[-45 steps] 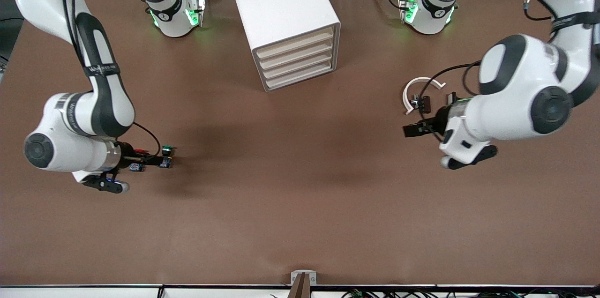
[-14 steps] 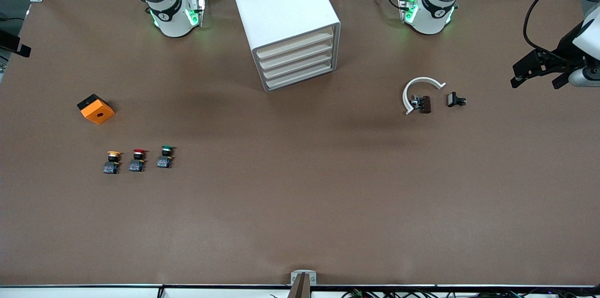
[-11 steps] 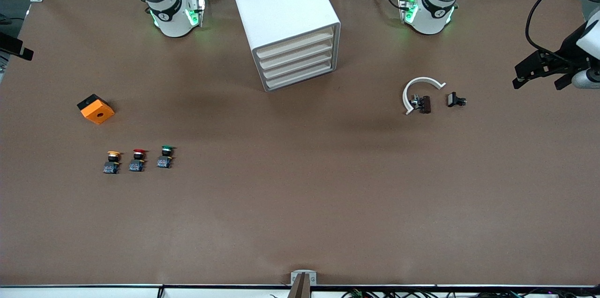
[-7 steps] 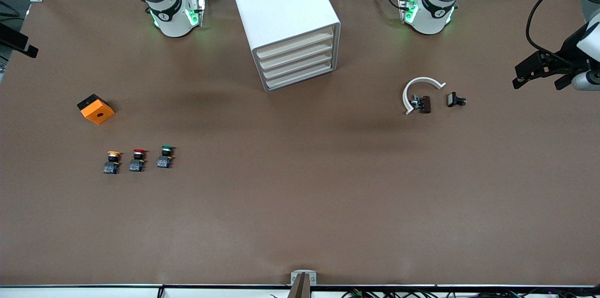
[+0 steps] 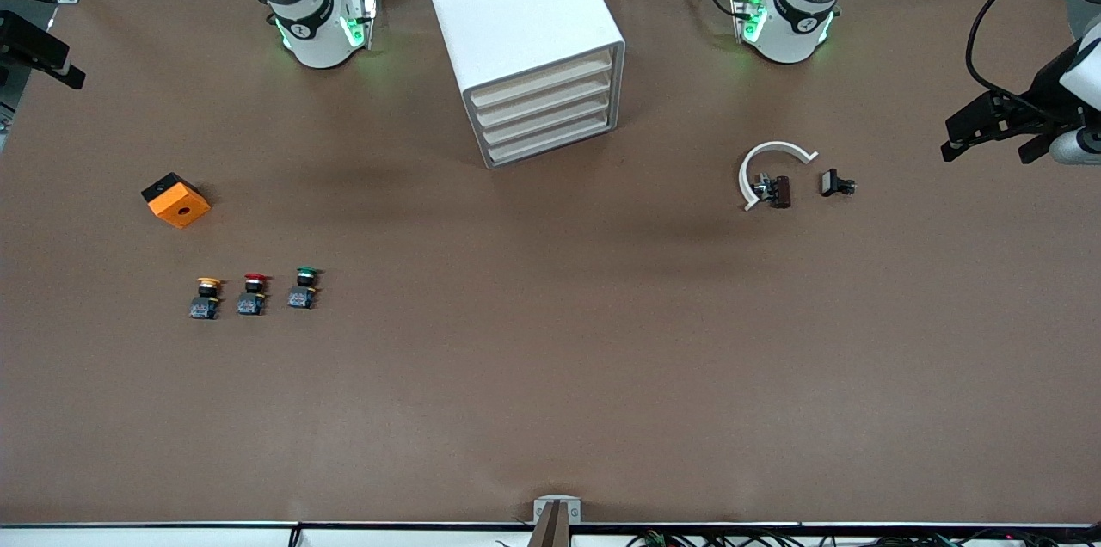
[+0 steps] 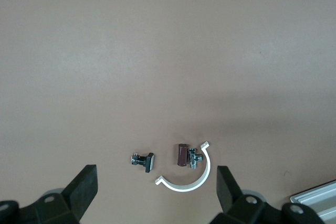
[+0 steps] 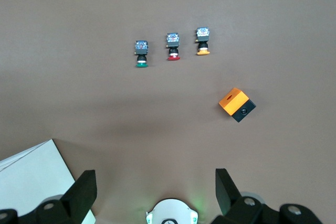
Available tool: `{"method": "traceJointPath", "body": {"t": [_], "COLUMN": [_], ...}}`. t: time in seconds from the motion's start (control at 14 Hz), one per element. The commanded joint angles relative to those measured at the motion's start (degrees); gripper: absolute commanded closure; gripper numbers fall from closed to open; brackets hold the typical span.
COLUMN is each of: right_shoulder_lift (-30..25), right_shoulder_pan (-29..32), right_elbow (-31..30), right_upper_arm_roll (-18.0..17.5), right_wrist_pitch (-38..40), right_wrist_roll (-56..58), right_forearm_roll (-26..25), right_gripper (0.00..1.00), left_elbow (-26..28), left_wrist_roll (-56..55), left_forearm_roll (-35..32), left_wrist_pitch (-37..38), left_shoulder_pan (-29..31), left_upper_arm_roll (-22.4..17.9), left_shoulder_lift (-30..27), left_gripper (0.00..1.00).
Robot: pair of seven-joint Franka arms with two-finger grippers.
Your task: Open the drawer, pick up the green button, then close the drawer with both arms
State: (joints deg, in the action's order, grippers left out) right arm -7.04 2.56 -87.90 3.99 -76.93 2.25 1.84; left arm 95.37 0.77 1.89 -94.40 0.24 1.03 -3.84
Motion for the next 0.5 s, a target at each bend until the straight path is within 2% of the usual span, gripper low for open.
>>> {"method": "traceJointPath", "body": {"t": [0.0, 0.43], "right_shoulder_lift": [-1.6, -2.3], "right_shoulder_pan": [1.0, 0.7], "right_elbow": [-1.7, -2.0], "right_upper_arm_roll": [-0.6, -0.6], "right_wrist_pitch": [-0.9, -0.8], "right_wrist_roll": [1.8, 1.8], "right_forearm_roll": [-0.4, -1.1], "right_gripper": [0.0, 0.0], "left_elbow": [-1.6, -1.6], "left_wrist_roll": [-0.3, -0.3], "left_forearm_roll": [-0.2, -0.2], "left_wrist_pitch": [1.2, 1.2], "left_shoulder_pan": [0.1, 0.1], "left_upper_arm_roll": [0.2, 0.3], "left_shoulder_lift": [0.8, 0.8], "left_gripper": [0.0, 0.0]}}
